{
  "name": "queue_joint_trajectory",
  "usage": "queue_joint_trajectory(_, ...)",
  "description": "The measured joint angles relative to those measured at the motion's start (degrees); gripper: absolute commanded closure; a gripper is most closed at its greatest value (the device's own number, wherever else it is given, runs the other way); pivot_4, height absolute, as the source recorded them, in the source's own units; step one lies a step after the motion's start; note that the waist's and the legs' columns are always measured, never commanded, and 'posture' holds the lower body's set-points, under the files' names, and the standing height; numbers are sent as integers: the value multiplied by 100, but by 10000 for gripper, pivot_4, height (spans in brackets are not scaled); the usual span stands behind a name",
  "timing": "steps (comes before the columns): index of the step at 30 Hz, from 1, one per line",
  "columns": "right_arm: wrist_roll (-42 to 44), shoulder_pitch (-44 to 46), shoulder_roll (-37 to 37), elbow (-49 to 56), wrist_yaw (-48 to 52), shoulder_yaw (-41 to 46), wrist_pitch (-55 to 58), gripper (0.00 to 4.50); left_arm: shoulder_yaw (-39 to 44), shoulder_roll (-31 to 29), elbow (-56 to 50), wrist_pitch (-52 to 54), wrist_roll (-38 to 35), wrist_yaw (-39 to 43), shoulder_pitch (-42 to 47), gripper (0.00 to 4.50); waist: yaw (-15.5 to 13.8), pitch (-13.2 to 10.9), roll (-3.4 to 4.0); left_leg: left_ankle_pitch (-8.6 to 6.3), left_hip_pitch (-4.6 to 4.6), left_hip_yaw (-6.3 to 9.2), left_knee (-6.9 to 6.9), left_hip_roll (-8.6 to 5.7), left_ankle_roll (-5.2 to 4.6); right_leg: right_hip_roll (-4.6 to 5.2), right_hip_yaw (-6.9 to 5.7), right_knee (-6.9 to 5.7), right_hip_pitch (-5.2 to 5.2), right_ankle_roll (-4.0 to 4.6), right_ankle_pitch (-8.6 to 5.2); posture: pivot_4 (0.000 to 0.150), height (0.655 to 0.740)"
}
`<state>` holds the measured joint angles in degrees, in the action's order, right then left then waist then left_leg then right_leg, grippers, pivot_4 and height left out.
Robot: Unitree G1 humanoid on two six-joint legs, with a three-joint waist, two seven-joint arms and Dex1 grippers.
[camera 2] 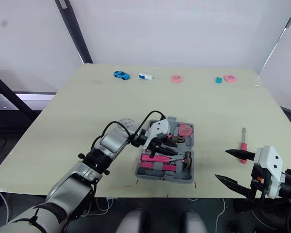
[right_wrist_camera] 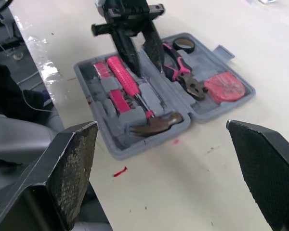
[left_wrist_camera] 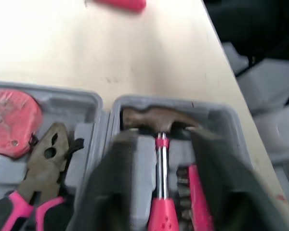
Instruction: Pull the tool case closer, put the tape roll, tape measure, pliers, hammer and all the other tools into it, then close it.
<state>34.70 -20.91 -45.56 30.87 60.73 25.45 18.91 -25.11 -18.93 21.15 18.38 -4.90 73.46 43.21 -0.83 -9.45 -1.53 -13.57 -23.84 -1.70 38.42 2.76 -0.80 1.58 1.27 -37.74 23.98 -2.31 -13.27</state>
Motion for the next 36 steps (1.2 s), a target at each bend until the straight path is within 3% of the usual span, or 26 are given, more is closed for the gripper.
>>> queue_joint_trajectory(1,-4,2,5,-1,0,0,-8,0,12,38,68,-136,1,-28,-101,44452,1,0,0,0,1,0,0,0,0,0,0,-1,0,-1,1,1500,7400)
queue_joint_trajectory(14,13,148,-30,-32,7,-55,104,0,-225,145,1605,-2698,811,-630,-387,44452,2,33,4,0,21,4,0,0,0,1,-4,2,-25,7,-4,1500,7400)
queue_joint_trajectory(20,20,485,-19,-65,-32,-345,211,0,-25,283,1933,-3110,804,-923,-593,44452,3,108,9,0,61,-5,0,0,0,9,-3,4,-59,8,-6,1500,7400)
queue_joint_trajectory(25,-41,825,408,-241,-376,-752,200,0,655,295,1255,-2246,70,-1058,-1280,44452,63,105,14,0,73,-17,-10,15,0,2,8,-3,-55,10,-7,1500,7400)
queue_joint_trajectory(30,-424,1450,1362,-707,-1150,-1324,-97,0,1877,52,-740,-743,-791,-2041,-2244,44452,133,85,31,-1,69,-23,-12,31,1,-17,19,-12,-46,6,-4,1500,7400)
queue_joint_trajectory(36,-1001,2159,2158,-1661,-1723,-1813,-705,0,2914,-117,-2410,-79,-1491,-2850,-3498,44452,142,77,35,-1,84,-51,-23,35,2,-16,35,-11,-45,12,-7,1500,7400)
